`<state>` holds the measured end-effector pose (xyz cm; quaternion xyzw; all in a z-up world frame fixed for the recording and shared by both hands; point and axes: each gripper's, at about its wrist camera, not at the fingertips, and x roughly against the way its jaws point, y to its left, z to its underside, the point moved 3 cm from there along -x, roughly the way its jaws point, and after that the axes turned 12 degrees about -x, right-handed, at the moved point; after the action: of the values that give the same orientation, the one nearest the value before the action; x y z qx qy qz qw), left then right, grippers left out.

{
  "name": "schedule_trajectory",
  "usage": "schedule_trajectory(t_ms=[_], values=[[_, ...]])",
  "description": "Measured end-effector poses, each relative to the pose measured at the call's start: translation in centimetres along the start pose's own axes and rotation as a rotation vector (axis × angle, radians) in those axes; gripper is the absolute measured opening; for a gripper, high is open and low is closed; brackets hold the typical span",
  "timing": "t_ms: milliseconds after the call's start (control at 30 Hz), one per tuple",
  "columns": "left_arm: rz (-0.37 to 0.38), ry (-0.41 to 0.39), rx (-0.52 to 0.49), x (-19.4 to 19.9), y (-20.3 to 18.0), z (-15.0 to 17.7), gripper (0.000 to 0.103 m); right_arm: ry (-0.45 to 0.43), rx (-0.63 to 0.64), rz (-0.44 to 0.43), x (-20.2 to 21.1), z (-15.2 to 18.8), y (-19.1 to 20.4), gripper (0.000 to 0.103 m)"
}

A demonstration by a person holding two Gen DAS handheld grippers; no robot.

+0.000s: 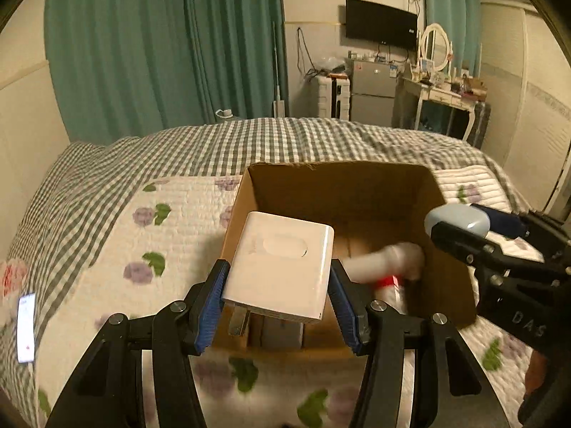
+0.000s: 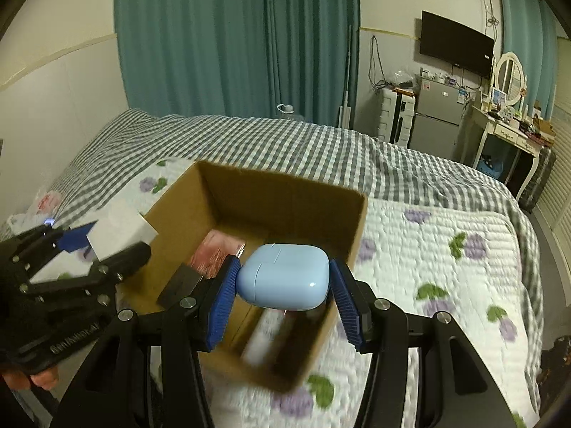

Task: Organize rigid objects
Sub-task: 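Lower the charger block and earbud case into the box and release both, then grasp the black remote control with the right gripper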

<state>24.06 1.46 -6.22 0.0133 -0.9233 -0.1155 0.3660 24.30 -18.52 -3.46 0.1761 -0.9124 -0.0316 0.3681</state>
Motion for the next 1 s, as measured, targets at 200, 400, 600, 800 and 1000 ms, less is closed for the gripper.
schedule_trajectory(t_ms=[200, 400, 600, 800, 1000], values=[[0.032, -0.004, -0.008, -4.0, -0.1, -0.3, 0.058, 0.016, -0.028, -0.027, -2.8, -0.8, -0.8, 0.052], [0.018, -0.009, -0.008, -4.4, 0.2, -0.4, 0.058, 0.031, 0.003, -0.013, -4.9, -0.9, -0.5, 0.052], [0.032, 0.0, 0.004, -3.6, 0.4, 0.3, 0.059, 0.033, 0.03, -0.012, -5.8, -1.5, 0.4, 0.055], [0.018, 0.007, 0.067, 0.3, 0.9, 2.3, 0.063, -0.042, 0.022, -0.008, -0.8, -1.2, 0.7, 0.08], [0.016, 0.027, 0.075, 4.6, 0.5, 5.5, 0.064, -0.048, 0.052, -0.01, 5.5, 2.3, 1.3, 0.08]])
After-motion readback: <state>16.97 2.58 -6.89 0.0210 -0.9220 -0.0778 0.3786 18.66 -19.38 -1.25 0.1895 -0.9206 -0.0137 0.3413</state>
